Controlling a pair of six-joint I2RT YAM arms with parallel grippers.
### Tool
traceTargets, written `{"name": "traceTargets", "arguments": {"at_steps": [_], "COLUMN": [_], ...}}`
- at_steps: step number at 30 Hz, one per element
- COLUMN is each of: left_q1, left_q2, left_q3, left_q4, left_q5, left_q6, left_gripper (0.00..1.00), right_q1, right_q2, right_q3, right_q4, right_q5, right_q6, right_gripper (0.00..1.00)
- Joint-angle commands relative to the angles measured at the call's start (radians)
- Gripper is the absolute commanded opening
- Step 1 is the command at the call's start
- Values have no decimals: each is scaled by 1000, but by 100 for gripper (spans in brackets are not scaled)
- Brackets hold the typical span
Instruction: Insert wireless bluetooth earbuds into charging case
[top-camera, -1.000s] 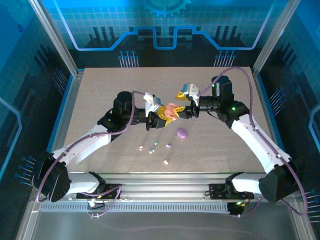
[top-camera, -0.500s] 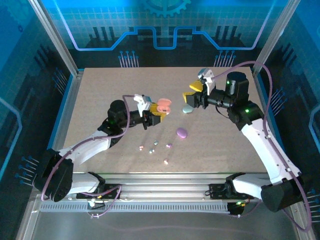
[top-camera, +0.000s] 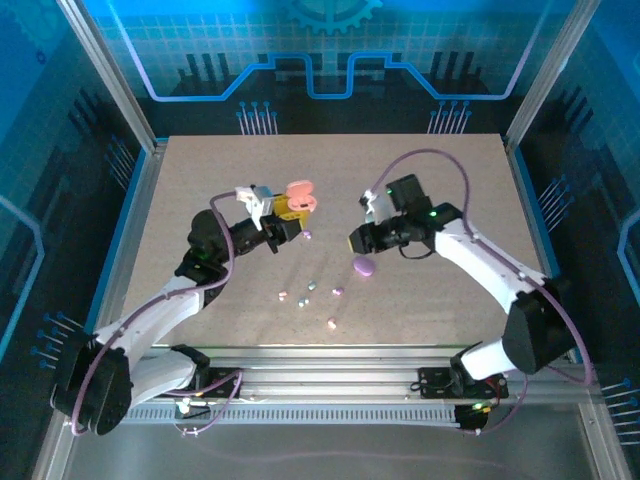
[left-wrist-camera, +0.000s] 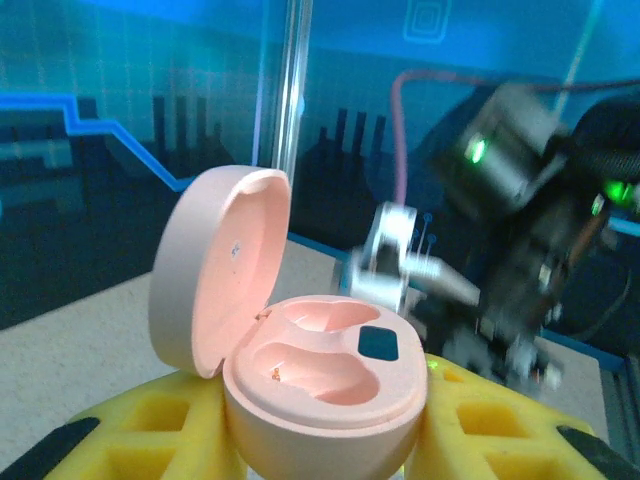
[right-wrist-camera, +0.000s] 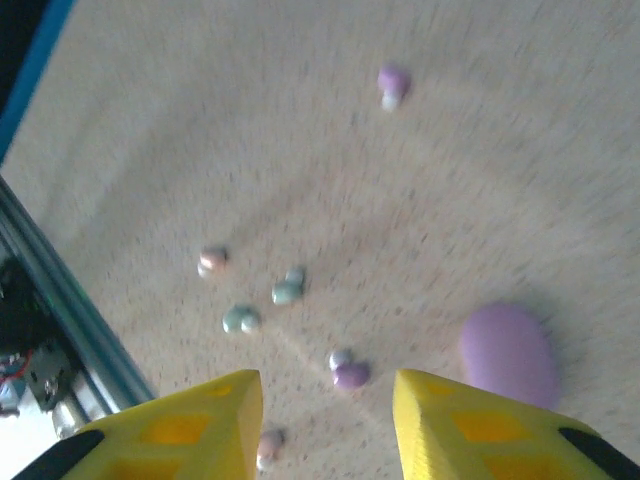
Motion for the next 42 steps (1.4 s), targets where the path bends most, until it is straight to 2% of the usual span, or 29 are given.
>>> {"name": "traceTargets", "arguments": {"at_steps": [1,11,18,22,29,35,42], "left_q1": [9,10,11,11,10,10,11], "left_q2": [-58,-147,-183,-189,-205,-211,-212], "left_q3": [-18,-20,-20,-20,-23,-26,-25], "left_q4": [-32,-117,-135,-137,-151,-157,-160], "left_q5": [-65,-121,-156,-157,-156,-152,-153], "left_q6": [37,87,105,113,128,130,130], "left_gripper": [33,33,34,33,34,34,35], "right_q1": [65,306,403,438,466,467,470], "right_q2": [34,26,92,170,243,264,294], "right_q3": [-39,-233,-211,-163,-98,-79,-58], "right_q4": [-35,17,45,19,-26,-54,-67], "right_q5": [20,167,189,215,241,260,251], "right_q6": [84,368,578,662,680,681,680], "right_gripper": [40,42,52,52,51,43,40]}}
